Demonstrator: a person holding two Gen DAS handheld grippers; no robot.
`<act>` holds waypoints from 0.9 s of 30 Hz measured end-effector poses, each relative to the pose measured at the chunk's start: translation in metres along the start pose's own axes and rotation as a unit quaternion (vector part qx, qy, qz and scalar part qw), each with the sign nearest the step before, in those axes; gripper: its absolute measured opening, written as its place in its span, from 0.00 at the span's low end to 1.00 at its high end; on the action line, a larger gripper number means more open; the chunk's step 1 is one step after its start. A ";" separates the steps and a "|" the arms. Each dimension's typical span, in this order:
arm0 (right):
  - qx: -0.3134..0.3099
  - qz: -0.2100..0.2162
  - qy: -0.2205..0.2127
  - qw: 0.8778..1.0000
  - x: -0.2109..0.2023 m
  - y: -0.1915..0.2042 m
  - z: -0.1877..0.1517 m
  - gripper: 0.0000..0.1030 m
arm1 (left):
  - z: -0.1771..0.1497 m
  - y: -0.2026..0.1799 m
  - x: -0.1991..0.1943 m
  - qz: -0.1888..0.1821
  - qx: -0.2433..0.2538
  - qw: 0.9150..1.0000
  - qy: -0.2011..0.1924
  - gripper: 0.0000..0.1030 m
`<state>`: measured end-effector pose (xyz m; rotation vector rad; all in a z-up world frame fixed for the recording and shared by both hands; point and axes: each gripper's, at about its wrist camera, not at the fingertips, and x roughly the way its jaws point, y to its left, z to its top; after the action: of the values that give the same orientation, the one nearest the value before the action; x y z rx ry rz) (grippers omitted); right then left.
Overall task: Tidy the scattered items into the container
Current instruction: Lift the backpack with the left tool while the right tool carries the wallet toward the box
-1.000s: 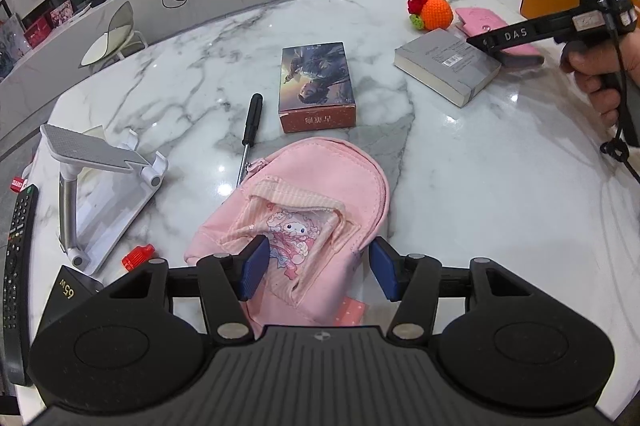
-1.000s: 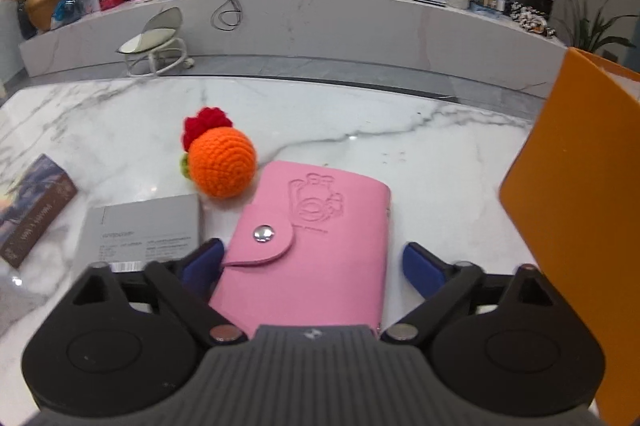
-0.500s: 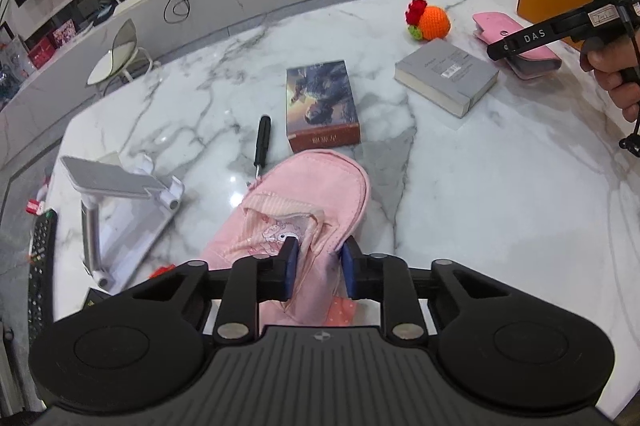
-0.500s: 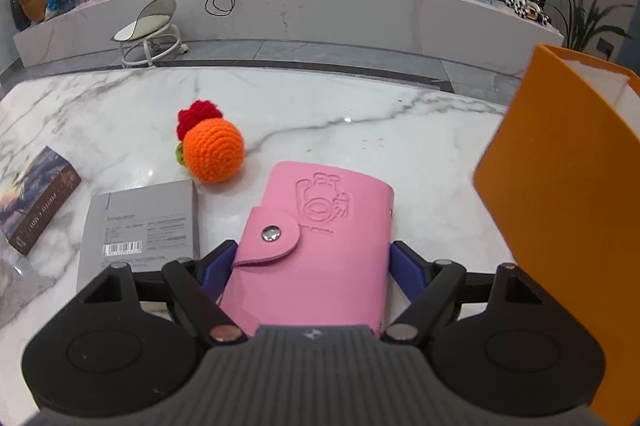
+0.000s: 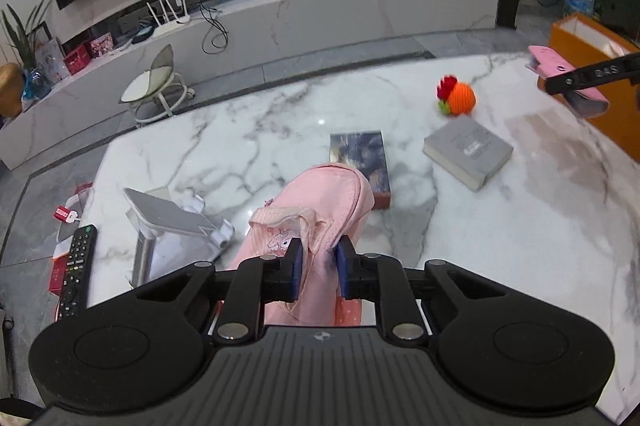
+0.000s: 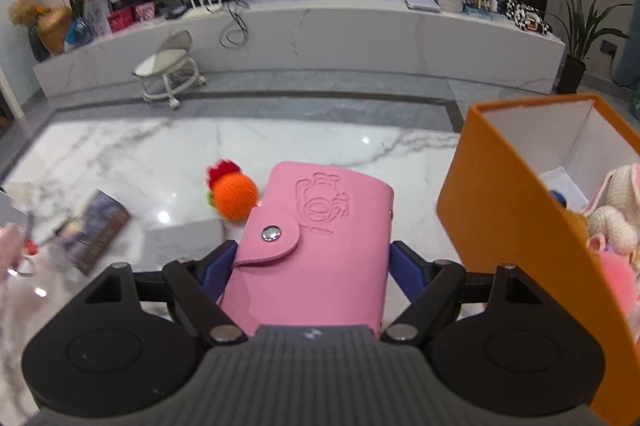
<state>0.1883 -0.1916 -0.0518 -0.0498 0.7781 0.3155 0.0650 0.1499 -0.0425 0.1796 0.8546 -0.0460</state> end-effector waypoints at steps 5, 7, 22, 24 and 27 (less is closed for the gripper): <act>0.012 0.017 -0.024 0.999 -0.033 -0.006 0.008 0.80 | 0.009 0.004 -0.015 0.001 -0.027 0.999 -0.023 0.20; 0.019 0.021 -0.032 0.999 -0.043 -0.011 0.011 0.80 | 0.010 0.003 -0.021 0.001 -0.037 0.999 -0.031 0.20; 0.048 0.015 -0.091 0.995 -0.105 -0.051 0.021 0.80 | 0.064 -0.069 -0.070 -0.025 -0.001 0.996 -0.090 0.20; 0.055 0.014 -0.101 0.993 -0.114 -0.059 0.022 0.80 | 0.076 -0.081 -0.074 -0.033 0.003 0.994 -0.101 0.20; 0.072 0.013 -0.115 0.991 -0.127 -0.073 0.026 0.80 | 0.094 -0.101 -0.079 -0.053 0.006 0.992 -0.117 0.20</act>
<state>0.1425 -0.2908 0.0499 0.1300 0.5709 0.2837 0.0724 0.0313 0.0635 0.1356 0.6300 -0.1690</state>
